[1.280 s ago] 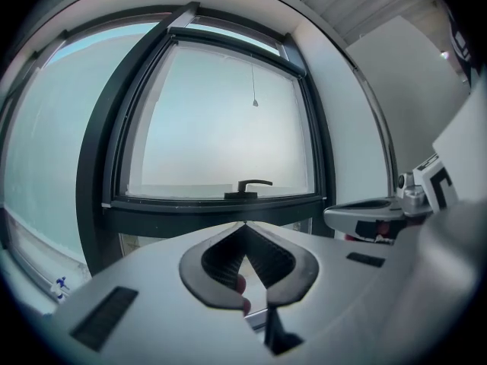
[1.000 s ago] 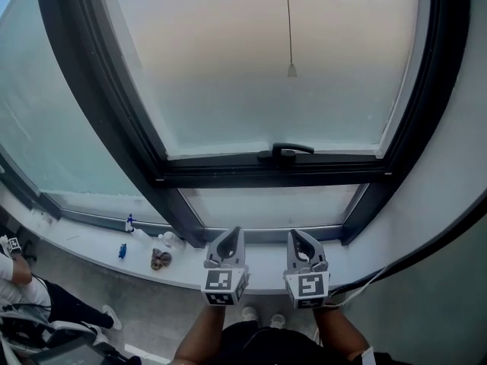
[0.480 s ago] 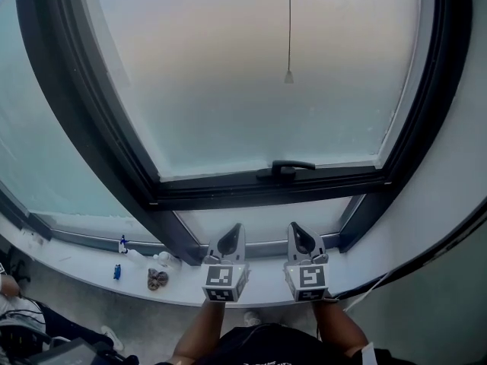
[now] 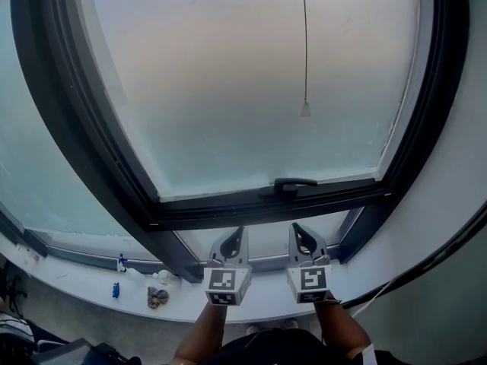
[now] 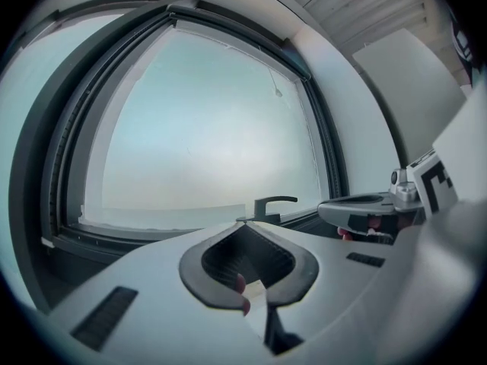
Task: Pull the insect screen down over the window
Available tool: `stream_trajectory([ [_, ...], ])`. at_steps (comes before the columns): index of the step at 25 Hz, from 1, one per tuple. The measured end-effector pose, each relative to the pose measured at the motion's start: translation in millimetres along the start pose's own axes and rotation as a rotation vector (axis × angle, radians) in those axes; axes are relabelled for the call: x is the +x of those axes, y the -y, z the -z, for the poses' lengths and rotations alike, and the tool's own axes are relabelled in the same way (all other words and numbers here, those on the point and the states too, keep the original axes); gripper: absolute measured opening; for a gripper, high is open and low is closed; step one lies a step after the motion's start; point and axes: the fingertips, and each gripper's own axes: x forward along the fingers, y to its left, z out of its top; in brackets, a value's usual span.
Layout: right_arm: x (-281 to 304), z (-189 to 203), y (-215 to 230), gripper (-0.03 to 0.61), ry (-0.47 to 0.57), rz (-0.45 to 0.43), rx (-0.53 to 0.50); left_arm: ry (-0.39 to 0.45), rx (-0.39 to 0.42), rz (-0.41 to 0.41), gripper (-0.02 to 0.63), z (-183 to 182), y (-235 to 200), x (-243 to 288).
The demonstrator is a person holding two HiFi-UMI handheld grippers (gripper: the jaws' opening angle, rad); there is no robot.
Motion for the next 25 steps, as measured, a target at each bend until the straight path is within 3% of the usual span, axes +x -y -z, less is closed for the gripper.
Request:
stream_trajectory([
  [5, 14, -25, 18, 0.002, 0.055, 0.002, -0.033, 0.038, 0.051, -0.059, 0.002, -23, -10, 18],
  [9, 24, -47, 32, 0.002, 0.102, -0.002, -0.078, 0.099, 0.063, -0.024, 0.002, -58, 0, 30],
  [14, 37, -87, 48, 0.002, 0.18, -0.003, -0.208, 0.162, 0.263, -0.031, 0.002, -105, 5, 54],
  [20, 53, -128, 72, 0.002, 0.243, 0.028, -0.303, 0.237, 0.236, -0.011, 0.002, -153, -1, 69],
  [25, 60, -155, 79, 0.002, 0.244, 0.043, -0.241, 0.306, 0.27, -0.032, 0.002, -191, -5, 71],
])
